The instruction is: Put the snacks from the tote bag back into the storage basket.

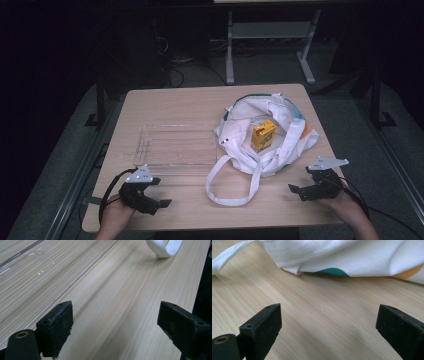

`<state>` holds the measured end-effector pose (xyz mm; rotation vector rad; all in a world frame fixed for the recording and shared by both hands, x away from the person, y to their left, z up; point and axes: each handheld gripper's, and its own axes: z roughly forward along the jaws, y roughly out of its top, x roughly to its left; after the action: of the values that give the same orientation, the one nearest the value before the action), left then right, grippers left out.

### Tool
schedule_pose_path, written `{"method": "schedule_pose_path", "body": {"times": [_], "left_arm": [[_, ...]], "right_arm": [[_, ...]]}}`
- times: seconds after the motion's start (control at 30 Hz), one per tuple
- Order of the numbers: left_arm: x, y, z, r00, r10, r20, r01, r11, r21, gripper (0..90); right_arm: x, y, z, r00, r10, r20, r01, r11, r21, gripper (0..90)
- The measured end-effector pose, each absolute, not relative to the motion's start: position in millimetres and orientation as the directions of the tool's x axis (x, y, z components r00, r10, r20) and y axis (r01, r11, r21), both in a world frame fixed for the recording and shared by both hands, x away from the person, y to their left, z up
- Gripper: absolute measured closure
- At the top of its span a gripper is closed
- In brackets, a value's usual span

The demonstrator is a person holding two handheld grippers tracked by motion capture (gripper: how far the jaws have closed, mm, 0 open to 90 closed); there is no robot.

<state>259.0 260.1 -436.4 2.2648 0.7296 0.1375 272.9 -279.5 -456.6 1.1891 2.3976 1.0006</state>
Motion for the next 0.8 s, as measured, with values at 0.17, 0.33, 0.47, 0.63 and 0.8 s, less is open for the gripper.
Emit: {"method": "schedule_pose_path", "body": {"times": [0.17,0.33,0.47,0.63,0.8], "left_arm": [[259.0,260.0,-435.7,0.833,0.542,-0.109,0.458,-0.567,0.684,12.9],[259.8,258.8,-434.6,0.836,0.54,-0.096,0.45,-0.575,0.683,12.9],[258.0,256.1,-435.6,0.84,0.533,-0.102,0.449,-0.576,0.683,12.9],[257.9,256.7,-434.8,0.848,0.522,-0.094,0.437,-0.586,0.682,12.9],[256.7,254.8,-434.1,0.844,0.527,-0.101,0.442,-0.577,0.687,12.9]], "right_arm": [[272.9,-277.6,-455.4,-0.628,0.777,0.055,0.586,0.425,0.69,6.0],[272.7,-276.0,-453.8,-0.639,0.767,0.057,0.59,0.441,0.676,6.3],[271.0,-275.2,-450.1,-0.638,0.768,0.053,0.593,0.447,0.67,6.4],[270.2,-275.4,-444.8,-0.648,0.761,0.044,0.579,0.453,0.678,6.6],[271.3,-275.2,-439.7,-0.65,0.758,0.049,0.589,0.462,0.663,6.6]]}}
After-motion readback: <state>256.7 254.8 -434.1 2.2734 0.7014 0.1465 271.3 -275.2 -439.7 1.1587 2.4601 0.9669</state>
